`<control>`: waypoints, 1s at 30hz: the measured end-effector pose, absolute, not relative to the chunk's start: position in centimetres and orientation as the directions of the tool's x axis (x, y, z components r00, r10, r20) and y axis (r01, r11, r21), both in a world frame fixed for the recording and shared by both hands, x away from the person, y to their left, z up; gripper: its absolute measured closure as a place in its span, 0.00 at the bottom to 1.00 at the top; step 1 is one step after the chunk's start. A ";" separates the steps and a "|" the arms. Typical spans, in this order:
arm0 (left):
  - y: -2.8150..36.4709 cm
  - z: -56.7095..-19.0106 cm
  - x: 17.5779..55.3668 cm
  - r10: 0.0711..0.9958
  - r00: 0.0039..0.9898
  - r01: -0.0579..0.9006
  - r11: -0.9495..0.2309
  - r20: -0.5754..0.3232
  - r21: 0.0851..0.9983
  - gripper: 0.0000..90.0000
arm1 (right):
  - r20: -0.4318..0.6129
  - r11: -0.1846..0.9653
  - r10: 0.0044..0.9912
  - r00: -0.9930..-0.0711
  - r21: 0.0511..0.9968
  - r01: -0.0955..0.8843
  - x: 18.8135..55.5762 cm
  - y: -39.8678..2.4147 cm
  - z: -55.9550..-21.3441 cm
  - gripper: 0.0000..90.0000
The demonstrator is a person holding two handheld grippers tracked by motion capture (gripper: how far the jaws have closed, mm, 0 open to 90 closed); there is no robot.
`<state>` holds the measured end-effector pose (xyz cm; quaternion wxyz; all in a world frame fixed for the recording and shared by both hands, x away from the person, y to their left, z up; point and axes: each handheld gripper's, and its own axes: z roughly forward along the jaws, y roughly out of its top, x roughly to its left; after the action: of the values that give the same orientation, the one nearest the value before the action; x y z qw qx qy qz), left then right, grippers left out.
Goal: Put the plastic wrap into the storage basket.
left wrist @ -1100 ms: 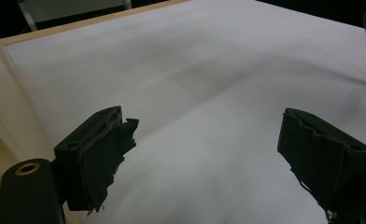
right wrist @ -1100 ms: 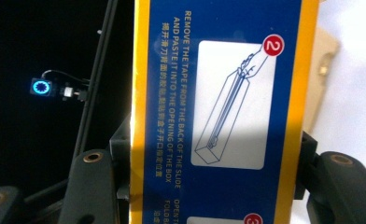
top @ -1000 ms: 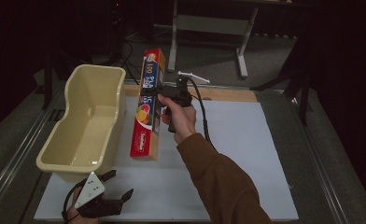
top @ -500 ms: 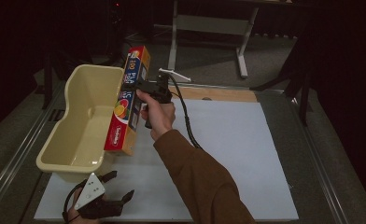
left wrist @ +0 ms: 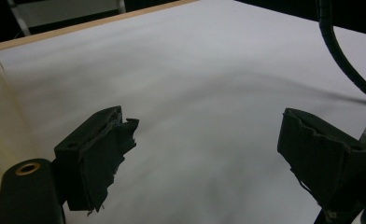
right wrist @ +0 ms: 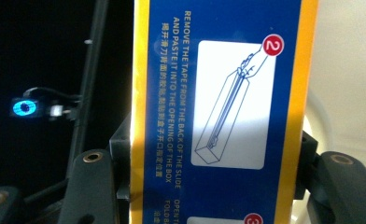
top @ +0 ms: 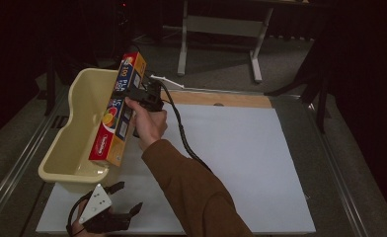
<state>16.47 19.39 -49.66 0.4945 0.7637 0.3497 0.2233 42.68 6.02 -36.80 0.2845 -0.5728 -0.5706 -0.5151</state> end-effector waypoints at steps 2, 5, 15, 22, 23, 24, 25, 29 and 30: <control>19.4 -49.7 16.3 0.756 0.654 0.316 -0.258 -0.013 0.913 0.17 | 0.906 -0.200 0.386 -0.173 0.265 0.943 42.8 6.8 -36.9 0.44; 19.5 -49.8 16.1 0.757 0.653 0.317 -0.253 -0.017 0.914 0.17 | 0.898 -0.198 0.404 -0.175 0.272 0.942 42.7 7.7 -37.0 0.44; 20.0 -49.7 15.5 0.764 0.644 0.318 -0.232 -0.029 0.919 0.17 | 0.868 -0.199 0.460 -0.184 0.303 0.932 41.9 10.3 -37.8 0.44; 20.2 -49.7 15.3 0.767 0.641 0.318 -0.225 -0.034 0.921 0.17 | 0.848 -0.205 0.498 -0.179 0.316 0.926 41.8 11.2 -38.0 0.44; 20.2 -49.7 15.3 0.767 0.641 0.316 -0.226 -0.032 0.921 0.17 | 0.848 -0.207 0.499 -0.177 0.315 0.926 41.8 11.2 -38.1 0.44; 20.2 -49.7 15.3 0.767 0.641 0.316 -0.226 -0.032 0.922 0.17 | 0.847 -0.207 0.502 -0.175 0.314 0.927 41.7 11.3 -38.1 0.44; 20.2 -49.7 15.3 0.767 0.641 0.316 -0.225 -0.032 0.922 0.17 | 0.845 -0.208 0.506 -0.174 0.315 0.926 41.7 11.3 -38.1 0.44; 20.2 -49.7 15.3 0.767 0.641 0.316 -0.224 -0.033 0.922 0.17 | 0.835 -0.212 0.525 -0.165 0.316 0.925 41.6 11.6 -38.4 0.44; 20.3 -49.7 15.3 0.767 0.641 0.316 -0.224 -0.034 0.922 0.17 | 0.834 -0.206 0.527 -0.166 0.314 0.927 41.5 11.8 -38.6 0.44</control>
<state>15.25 20.25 -49.68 0.5077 0.7500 0.3610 0.2220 41.54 11.79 -38.57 0.2088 -0.6112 -0.5945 -0.4790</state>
